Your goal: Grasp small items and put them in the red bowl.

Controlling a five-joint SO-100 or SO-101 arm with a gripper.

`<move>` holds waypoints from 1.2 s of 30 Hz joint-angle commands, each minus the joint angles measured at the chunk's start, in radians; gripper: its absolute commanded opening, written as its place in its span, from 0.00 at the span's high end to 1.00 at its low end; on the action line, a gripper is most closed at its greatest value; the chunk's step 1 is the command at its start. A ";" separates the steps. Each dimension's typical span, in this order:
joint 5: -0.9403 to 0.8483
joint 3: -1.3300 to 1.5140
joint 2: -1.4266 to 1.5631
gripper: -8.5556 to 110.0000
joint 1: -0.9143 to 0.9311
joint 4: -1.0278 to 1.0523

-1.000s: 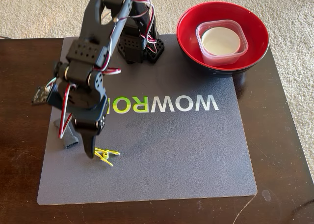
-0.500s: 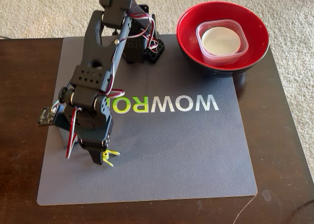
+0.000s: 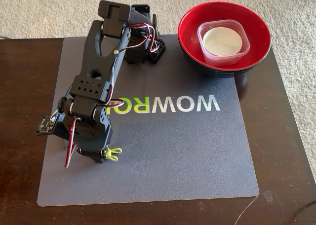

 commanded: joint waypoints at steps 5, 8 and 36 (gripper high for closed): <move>0.032 -0.026 0.052 0.93 -0.037 0.028; 0.051 -0.005 0.121 0.93 -0.078 0.028; -0.066 0.187 0.249 0.77 -0.543 0.000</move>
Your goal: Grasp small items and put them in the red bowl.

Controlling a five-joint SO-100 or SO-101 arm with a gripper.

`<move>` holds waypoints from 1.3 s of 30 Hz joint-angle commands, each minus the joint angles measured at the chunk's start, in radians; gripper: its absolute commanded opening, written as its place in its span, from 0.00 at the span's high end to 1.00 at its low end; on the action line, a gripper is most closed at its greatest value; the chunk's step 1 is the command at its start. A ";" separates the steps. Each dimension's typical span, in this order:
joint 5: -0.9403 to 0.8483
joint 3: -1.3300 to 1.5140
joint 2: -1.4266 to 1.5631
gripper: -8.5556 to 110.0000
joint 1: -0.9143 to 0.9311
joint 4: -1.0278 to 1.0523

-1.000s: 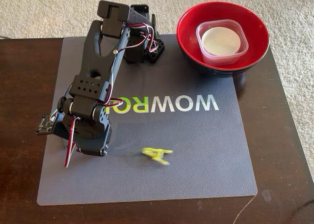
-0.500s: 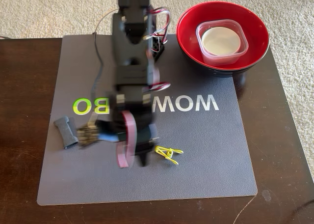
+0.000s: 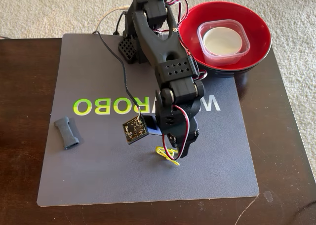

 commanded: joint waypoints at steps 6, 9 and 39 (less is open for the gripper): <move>0.009 -0.002 -0.005 0.78 0.055 -0.029; 0.026 -0.009 -0.035 0.78 0.071 -0.052; 0.075 0.003 -0.008 0.93 0.034 -0.071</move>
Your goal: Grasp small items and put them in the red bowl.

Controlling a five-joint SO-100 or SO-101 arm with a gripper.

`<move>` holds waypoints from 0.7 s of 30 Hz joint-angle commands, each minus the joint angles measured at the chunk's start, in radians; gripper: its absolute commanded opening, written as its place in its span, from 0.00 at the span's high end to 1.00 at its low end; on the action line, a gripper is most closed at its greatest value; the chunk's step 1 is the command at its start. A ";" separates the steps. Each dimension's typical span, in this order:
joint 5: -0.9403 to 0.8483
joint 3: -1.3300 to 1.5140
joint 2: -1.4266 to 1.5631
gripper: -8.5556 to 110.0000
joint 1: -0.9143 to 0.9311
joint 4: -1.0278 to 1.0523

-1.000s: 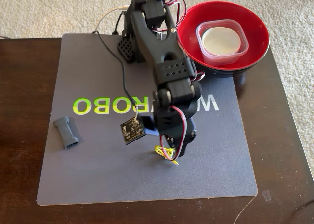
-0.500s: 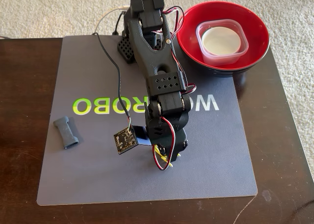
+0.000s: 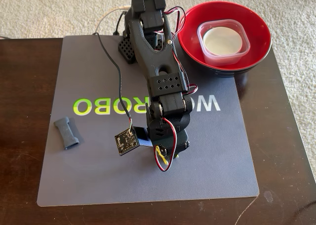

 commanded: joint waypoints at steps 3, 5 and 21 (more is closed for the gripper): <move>0.080 0.003 0.215 0.93 -0.149 0.054; 0.140 -0.003 0.295 0.93 -0.261 0.104; 0.637 0.153 0.574 0.93 -1.035 0.348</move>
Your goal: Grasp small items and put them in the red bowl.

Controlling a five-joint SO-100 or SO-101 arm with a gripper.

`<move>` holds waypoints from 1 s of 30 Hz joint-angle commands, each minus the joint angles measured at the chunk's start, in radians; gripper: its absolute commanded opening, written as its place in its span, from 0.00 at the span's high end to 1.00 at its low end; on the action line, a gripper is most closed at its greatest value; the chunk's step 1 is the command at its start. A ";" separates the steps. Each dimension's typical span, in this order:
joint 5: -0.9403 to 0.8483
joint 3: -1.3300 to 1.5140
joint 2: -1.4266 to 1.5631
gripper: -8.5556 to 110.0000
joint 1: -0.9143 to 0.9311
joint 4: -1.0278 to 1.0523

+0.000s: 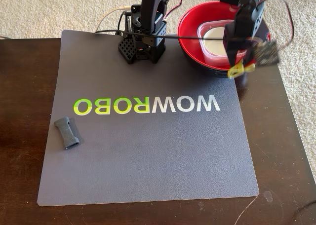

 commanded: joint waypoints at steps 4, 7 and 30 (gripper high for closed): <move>0.046 0.098 -0.006 0.93 -0.155 0.008; 0.026 0.127 -0.083 0.78 -0.156 0.000; -0.499 0.219 0.302 0.61 0.968 -0.014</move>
